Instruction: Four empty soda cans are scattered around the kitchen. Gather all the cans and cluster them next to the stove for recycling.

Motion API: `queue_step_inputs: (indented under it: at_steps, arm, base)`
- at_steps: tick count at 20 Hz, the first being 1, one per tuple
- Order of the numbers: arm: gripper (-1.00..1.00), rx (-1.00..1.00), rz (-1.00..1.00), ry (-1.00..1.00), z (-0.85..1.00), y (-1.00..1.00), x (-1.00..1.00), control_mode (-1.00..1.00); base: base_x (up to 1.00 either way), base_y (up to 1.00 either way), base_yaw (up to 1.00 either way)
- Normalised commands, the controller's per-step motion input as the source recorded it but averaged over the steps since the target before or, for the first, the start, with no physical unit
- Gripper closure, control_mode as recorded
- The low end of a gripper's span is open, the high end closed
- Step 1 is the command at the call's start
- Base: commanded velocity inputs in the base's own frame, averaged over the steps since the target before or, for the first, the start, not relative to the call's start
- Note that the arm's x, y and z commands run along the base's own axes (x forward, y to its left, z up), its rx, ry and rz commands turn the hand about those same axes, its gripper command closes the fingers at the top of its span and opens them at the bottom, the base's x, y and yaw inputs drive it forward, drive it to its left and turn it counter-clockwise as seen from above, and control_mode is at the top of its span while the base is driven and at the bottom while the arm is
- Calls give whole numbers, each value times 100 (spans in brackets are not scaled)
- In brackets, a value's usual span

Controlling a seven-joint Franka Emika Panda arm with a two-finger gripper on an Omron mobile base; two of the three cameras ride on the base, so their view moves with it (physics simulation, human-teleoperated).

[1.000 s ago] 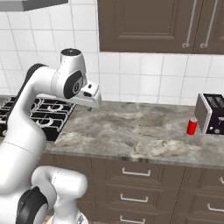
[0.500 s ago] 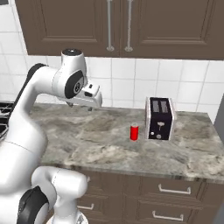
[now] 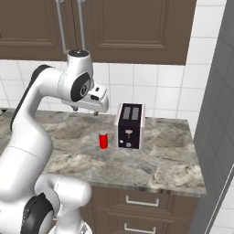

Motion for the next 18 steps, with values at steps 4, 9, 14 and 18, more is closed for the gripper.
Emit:
queue_step_inputs:
  at_steps: [4,9,14,18]
  arm:
    - [-100,0,0,0,0,0,0,100]
    - [-100,0,0,0,0,0,0,100]
    - [-100,0,-5,0,-11,18,4,-100]
    - [-100,0,-32,0,-33,75,40,-100]
  base:
    - [0,0,0]
    - [0,0,0]
    - [0,0,0]
    - [0,0,0]
